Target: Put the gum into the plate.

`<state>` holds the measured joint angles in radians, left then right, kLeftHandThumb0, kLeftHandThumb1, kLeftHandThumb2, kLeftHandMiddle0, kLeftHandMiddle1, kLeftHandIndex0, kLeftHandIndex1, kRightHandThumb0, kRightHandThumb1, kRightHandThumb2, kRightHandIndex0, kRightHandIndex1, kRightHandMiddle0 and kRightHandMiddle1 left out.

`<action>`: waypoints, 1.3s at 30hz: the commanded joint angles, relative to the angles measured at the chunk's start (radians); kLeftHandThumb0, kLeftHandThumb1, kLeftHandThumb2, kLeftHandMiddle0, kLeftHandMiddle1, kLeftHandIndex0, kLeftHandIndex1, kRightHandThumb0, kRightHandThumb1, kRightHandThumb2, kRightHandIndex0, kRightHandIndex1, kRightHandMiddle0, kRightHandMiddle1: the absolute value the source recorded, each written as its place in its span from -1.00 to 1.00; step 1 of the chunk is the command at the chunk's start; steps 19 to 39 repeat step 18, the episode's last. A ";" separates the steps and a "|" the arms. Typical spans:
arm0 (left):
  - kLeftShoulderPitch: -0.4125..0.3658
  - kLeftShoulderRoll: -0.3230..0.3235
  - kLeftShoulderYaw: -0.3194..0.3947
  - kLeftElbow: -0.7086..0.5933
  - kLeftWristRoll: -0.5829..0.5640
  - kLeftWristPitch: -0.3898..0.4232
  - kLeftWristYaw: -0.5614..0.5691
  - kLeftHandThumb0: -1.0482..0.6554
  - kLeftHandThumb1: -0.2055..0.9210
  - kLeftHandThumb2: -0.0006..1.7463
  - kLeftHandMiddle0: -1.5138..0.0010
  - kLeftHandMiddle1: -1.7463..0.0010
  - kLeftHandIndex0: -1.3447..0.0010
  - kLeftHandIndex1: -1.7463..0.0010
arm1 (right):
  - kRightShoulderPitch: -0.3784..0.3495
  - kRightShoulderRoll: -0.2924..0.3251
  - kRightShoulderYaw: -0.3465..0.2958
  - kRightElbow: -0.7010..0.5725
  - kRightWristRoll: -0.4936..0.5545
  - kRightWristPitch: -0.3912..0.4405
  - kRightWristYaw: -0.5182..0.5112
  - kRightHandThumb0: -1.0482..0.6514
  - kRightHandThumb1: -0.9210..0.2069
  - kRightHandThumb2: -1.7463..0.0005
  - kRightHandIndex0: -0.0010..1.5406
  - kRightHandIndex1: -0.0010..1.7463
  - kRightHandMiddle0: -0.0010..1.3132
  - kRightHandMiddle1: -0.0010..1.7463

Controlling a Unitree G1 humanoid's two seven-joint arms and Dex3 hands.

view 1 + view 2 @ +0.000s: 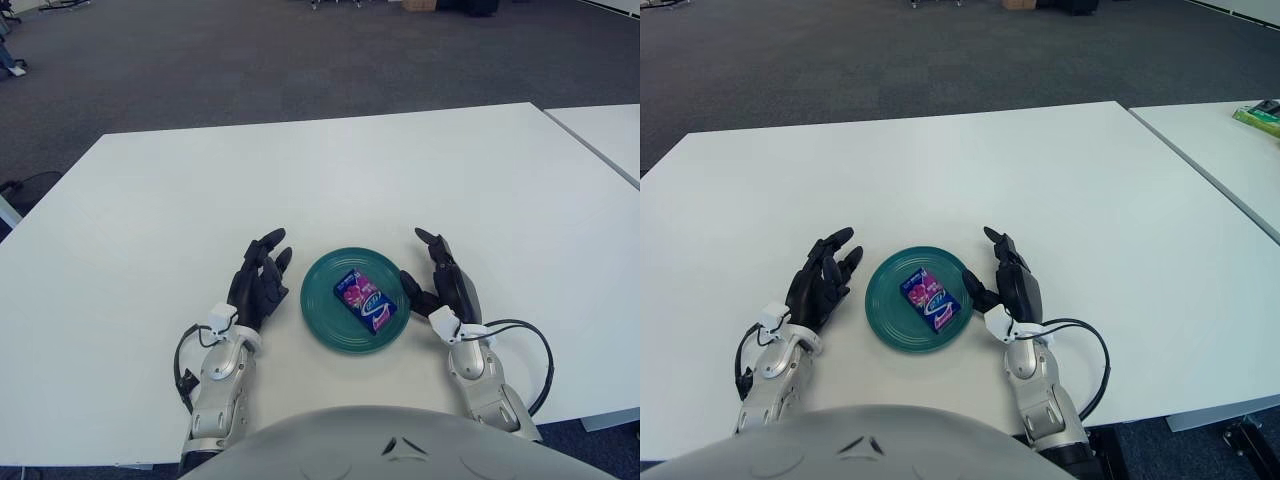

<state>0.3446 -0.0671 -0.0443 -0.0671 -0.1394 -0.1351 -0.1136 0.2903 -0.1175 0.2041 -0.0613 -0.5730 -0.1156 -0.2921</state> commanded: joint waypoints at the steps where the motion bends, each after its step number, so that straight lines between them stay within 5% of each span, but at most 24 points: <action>1: 0.010 0.005 -0.006 0.035 0.002 0.021 -0.007 -0.83 1.00 0.05 0.23 0.93 0.62 0.13 | -0.012 0.002 0.005 0.010 0.007 0.009 0.009 -0.85 -1.00 0.06 -0.57 -0.98 -1.00 -0.34; 39: -0.001 0.009 -0.012 0.073 0.000 0.000 -0.020 -0.82 1.00 0.06 0.22 0.95 0.62 0.14 | -0.009 0.015 0.002 0.002 0.047 0.013 0.033 -0.83 -1.00 0.06 -0.58 -0.99 -1.00 -0.34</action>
